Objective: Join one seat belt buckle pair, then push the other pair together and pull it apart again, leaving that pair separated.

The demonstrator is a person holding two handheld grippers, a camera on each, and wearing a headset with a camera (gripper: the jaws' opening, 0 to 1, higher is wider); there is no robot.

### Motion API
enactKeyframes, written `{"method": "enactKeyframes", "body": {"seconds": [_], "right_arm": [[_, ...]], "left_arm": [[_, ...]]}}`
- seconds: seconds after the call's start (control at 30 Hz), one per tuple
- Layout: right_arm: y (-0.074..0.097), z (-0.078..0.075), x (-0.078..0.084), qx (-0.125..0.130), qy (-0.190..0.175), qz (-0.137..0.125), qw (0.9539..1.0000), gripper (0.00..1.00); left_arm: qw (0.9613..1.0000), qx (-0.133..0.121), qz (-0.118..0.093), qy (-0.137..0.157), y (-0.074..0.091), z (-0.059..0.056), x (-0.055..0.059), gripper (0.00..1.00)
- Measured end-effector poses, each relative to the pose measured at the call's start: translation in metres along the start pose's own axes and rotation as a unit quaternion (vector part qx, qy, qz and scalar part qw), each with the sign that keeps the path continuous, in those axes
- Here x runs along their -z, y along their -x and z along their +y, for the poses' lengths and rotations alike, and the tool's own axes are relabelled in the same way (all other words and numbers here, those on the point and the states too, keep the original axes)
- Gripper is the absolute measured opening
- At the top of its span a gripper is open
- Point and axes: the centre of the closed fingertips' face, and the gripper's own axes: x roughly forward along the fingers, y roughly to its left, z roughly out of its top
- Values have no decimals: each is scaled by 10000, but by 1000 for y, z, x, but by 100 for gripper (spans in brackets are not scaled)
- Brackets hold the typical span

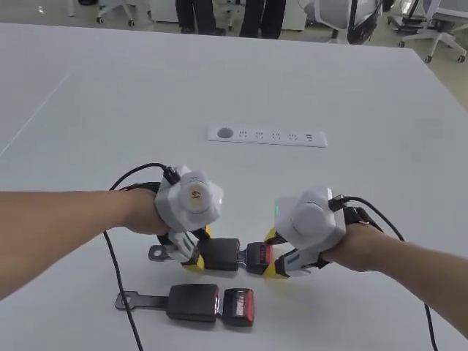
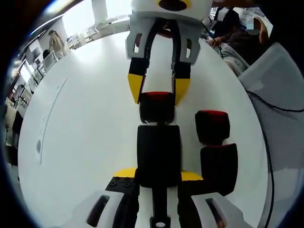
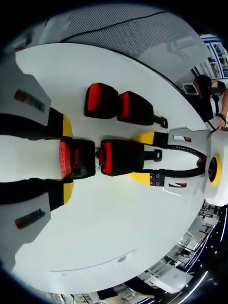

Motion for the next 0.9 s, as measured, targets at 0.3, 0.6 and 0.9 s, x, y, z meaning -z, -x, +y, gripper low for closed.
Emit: {"method": "enactKeyframes", "body": {"seconds": [0.3,0.6,0.9], "right_arm": [[-1,-1,0,28,-1,27,10000,26],[-1,0,-2,38,-9,39,10000,26],[-1,1,-3,34,-23,60,10000,26]], "left_arm": [[10000,-11,18,-65,1,-1,-1,30],[9999,-26,89,-121,0,-1,-1,30],[9999,-25,115,-106,2,-3,-3,30]]}}
